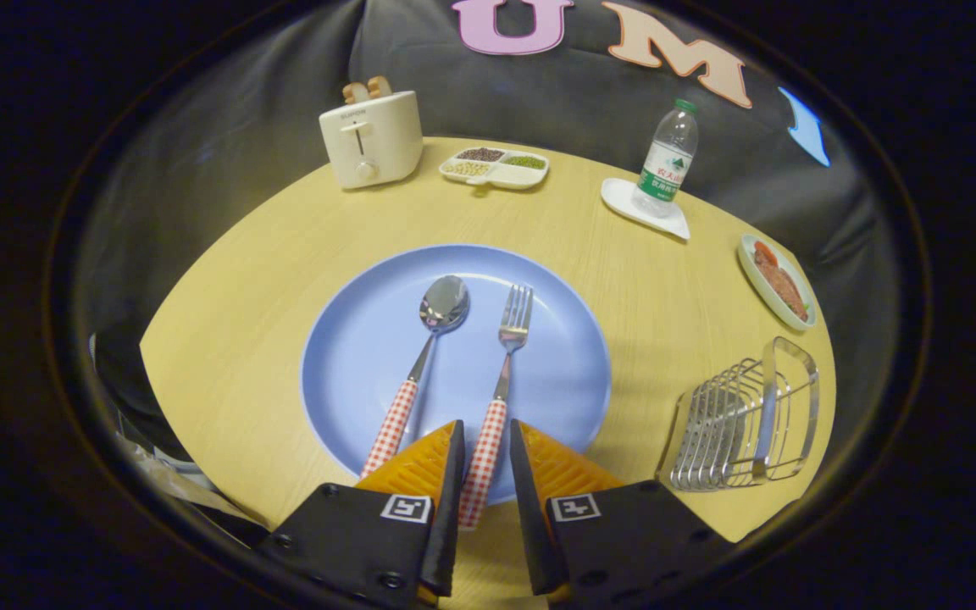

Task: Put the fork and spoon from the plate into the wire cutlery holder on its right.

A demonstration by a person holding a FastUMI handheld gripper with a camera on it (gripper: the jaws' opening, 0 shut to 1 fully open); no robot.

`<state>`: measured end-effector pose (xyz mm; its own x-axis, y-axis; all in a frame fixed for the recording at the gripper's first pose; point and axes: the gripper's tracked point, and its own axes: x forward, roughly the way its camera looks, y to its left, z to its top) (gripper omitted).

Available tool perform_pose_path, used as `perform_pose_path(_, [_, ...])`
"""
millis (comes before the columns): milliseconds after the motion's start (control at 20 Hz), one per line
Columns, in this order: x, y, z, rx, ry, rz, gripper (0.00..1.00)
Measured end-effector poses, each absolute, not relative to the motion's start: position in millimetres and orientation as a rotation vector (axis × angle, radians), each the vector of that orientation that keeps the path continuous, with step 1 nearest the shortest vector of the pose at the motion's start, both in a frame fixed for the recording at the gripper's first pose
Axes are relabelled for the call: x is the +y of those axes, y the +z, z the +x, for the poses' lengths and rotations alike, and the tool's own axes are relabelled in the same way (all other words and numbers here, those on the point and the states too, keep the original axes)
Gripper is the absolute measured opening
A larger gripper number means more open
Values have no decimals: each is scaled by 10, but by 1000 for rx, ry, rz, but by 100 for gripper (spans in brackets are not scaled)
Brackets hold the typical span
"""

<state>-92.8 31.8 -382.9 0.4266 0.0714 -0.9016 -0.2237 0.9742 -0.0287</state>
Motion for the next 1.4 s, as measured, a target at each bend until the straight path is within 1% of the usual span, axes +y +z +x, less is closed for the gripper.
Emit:
perform_pose_path(100, [322,-3814,-923,1124,189,-139,17])
perform_pose_path(300, [308,-3798,-949,1147,203,-131,17])
perform_pose_path(350, [260,-3772,-922,1140,185,-141,17])
perform_pose_path(400, [240,-3762,-952,1151,188,-144,9])
perform_pose_path(600, [192,-3639,-950,1167,213,-158,9])
perform_pose_path(900, [62,-3237,-822,1149,276,-183,9])
perform_pose_path(1150, [-206,-2863,-689,1138,297,-220,9])
perform_pose_path(1400, [-579,-2642,-703,1182,302,-263,9])
